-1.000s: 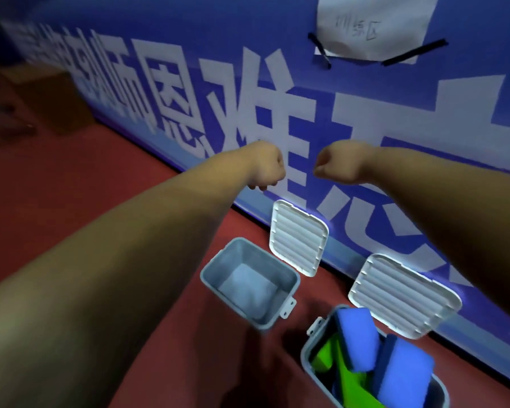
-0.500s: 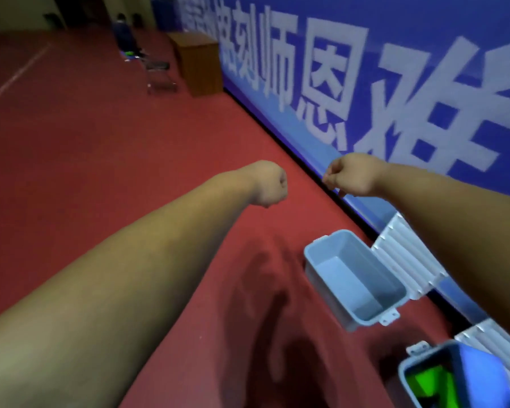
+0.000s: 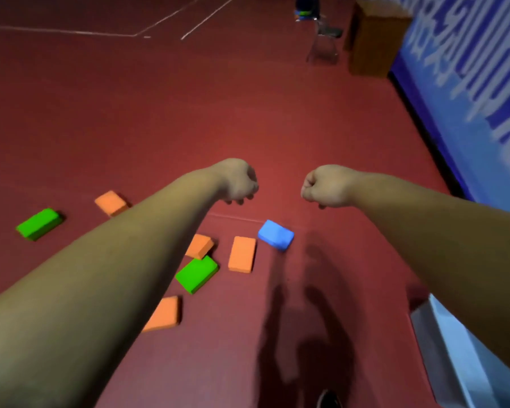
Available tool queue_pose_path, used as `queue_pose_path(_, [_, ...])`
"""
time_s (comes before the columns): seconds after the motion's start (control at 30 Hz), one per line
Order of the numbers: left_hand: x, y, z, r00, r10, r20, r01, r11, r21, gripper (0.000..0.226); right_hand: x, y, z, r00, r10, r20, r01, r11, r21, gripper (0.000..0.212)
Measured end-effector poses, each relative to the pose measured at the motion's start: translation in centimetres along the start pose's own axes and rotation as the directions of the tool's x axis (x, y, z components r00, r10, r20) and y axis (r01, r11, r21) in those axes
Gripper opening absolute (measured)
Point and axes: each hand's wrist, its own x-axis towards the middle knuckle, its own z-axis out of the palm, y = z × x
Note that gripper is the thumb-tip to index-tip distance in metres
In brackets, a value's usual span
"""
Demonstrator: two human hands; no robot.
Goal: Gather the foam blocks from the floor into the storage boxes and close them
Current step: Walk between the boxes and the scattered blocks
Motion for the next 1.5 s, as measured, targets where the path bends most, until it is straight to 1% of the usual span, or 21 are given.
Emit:
queue_pose_path(0.13, [-0.6, -6.5, 0.6, 0.993, -0.117, -0.014, 0.115, 0.988, -0.102, 0.023, 4.4, -4.7, 1.9, 0.989, -0.11, 0.099, 0.119, 0.989, -0.088, 0.021])
queue_pose_path(0.27, [0.3, -11.1, 1.7, 0.974, -0.228, 0.009, 0.226, 0.961, -0.162, 0.023, 9.0, -7.2, 4.0, 0.966, -0.2, 0.167, 0.222, 0.966, -0.13, 0.021])
queue_pose_path(0.4, [3.0, -13.3, 1.7, 0.954, -0.298, 0.018, 0.297, 0.938, -0.181, 0.023, 14.7, -8.0, 4.4, 0.942, -0.257, 0.218, 0.291, 0.946, -0.143, 0.02])
queue_pose_path(0.53, [7.4, -13.7, 0.6, 0.932, -0.359, 0.042, 0.361, 0.919, -0.16, 0.026, 21.3, -6.9, 2.8, 0.929, -0.305, 0.21, 0.326, 0.942, -0.076, 0.019])
queue_pose_path(0.6, [10.1, -13.3, 0.0, 0.922, -0.381, 0.069, 0.387, 0.908, -0.158, 0.027, 24.3, -5.3, 2.1, 0.927, -0.296, 0.23, 0.316, 0.947, -0.055, 0.02])
queue_pose_path(0.67, [13.0, -12.8, -0.4, 0.919, -0.39, 0.06, 0.394, 0.902, -0.175, 0.026, 27.4, -3.2, 1.5, 0.932, -0.267, 0.247, 0.285, 0.958, -0.041, 0.022])
queue_pose_path(0.73, [15.7, -12.1, -0.2, 0.921, -0.388, 0.036, 0.386, 0.895, -0.224, 0.025, 30.3, -1.0, 0.9, 0.94, -0.231, 0.25, 0.248, 0.968, -0.037, 0.024])
queue_pose_path(0.8, [18.1, -11.3, 0.7, 0.922, -0.384, 0.041, 0.379, 0.879, -0.289, 0.023, 32.7, 1.2, 0.6, 0.947, -0.196, 0.256, 0.214, 0.976, -0.044, 0.026])
queue_pose_path(0.87, [20.3, -10.7, 2.0, 0.92, -0.385, 0.077, 0.388, 0.859, -0.333, 0.021, 34.6, 3.0, 0.6, 0.946, -0.157, 0.283, 0.178, 0.983, -0.051, 0.027])
queue_pose_path(0.93, [22.5, -10.6, 3.2, 0.921, -0.375, 0.106, 0.388, 0.864, -0.321, 0.021, 36.5, 4.4, 1.2, 0.943, -0.13, 0.305, 0.153, 0.987, -0.053, 0.028])
queue_pose_path(1.07, [27.1, -11.5, 5.2, 0.907, -0.383, 0.175, 0.421, 0.838, -0.348, 0.023, 39.9, 6.6, 2.6, 0.94, -0.12, 0.319, 0.144, 0.988, -0.052, 0.027])
queue_pose_path(1.13, [29.4, -12.0, 6.2, 0.907, -0.368, 0.204, 0.418, 0.839, -0.347, 0.024, 41.0, 7.5, 3.4, 0.942, -0.108, 0.319, 0.131, 0.99, -0.054, 0.024])
queue_pose_path(1.2, [31.5, -12.8, 7.3, 0.907, -0.348, 0.236, 0.413, 0.847, -0.336, 0.024, 42.2, 8.3, 4.5, 0.932, -0.091, 0.352, 0.117, 0.992, -0.053, 0.025])
queue_pose_path(1.27, [33.6, -13.7, 8.6, 0.899, -0.337, 0.279, 0.419, 0.847, -0.327, 0.025, 43.5, 9.2, 5.7, 0.917, -0.059, 0.395, 0.106, 0.989, -0.099, 0.024])
queue_pose_path(1.33, [35.6, -14.7, 9.8, 0.884, -0.33, 0.331, 0.433, 0.844, -0.317, 0.025, 45.4, 10.5, 7.0, 0.911, 0.013, 0.411, 0.056, 0.986, -0.155, 0.019])
queue_pose_path(1.4, [37.5, -15.5, 10.8, 0.868, -0.326, 0.376, 0.451, 0.833, -0.321, 0.025, 47.1, 11.2, 8.4, 0.892, 0.018, 0.451, 0.066, 0.983, -0.171, 0.025])
queue_pose_path(1.47, [39.3, -16.3, 11.7, 0.858, -0.315, 0.405, 0.457, 0.828, -0.325, 0.024, 49.0, 12.0, 10.2, 0.894, 0.005, 0.448, 0.096, 0.975, -0.203, 0.038])
queue_pose_path(1.5, [40.2, -16.8, 12.3, 0.854, -0.314, 0.415, 0.46, 0.828, -0.321, 0.025, 50.0, 12.3, 11.2, 0.903, -0.016, 0.43, 0.136, 0.958, -0.251, 0.043])
